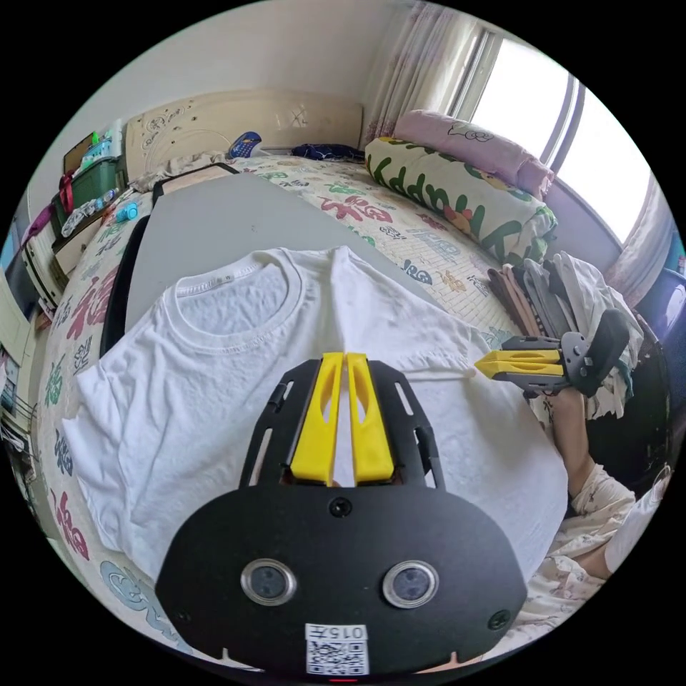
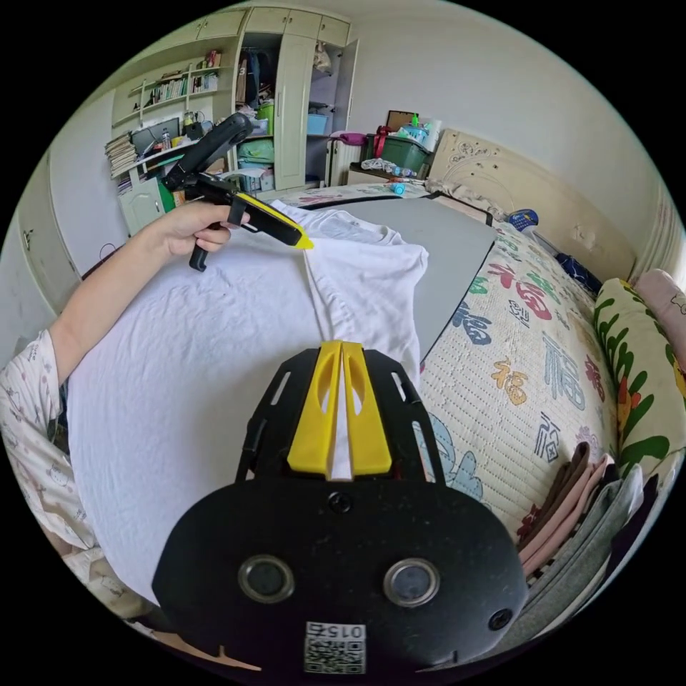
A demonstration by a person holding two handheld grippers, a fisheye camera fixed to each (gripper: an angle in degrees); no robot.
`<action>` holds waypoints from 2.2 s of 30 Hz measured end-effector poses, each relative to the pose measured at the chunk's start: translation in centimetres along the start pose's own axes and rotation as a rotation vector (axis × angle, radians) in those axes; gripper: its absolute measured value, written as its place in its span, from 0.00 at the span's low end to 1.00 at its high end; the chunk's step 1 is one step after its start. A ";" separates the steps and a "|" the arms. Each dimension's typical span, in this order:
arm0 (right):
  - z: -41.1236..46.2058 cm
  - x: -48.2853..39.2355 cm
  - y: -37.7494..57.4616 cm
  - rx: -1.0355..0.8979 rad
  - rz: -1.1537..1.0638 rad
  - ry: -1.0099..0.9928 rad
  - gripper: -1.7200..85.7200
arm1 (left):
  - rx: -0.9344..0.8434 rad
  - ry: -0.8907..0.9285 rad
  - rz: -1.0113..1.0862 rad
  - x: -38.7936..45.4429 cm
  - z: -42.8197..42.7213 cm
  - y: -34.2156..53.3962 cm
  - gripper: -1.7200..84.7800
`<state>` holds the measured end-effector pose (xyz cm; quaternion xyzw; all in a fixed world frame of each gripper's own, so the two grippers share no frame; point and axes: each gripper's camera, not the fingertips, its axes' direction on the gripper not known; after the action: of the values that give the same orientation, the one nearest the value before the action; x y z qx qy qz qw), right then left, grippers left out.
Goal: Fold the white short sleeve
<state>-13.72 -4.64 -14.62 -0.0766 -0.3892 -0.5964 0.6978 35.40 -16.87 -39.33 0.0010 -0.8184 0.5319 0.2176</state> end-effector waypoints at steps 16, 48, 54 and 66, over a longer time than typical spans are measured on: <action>-3.6 5.9 -3.5 -0.024 -0.018 0.081 0.03 | -0.067 -0.052 0.049 8.1 3.1 -1.5 0.02; -10.4 31.9 -11.8 0.102 0.442 -0.055 0.09 | 0.026 0.130 0.347 33.5 13.3 -0.6 0.13; -7.8 32.8 -12.3 0.043 0.415 -0.046 0.08 | -0.094 0.067 0.388 36.4 18.2 2.4 0.13; -3.7 33.3 -7.6 0.100 0.418 -0.008 0.09 | 0.131 -0.018 0.091 25.1 3.0 13.5 0.15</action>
<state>-19.28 -34.63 1.25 -0.1234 -0.3968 -0.4186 0.8075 8.43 -7.89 -43.08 -0.0172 -0.7831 0.5935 0.1852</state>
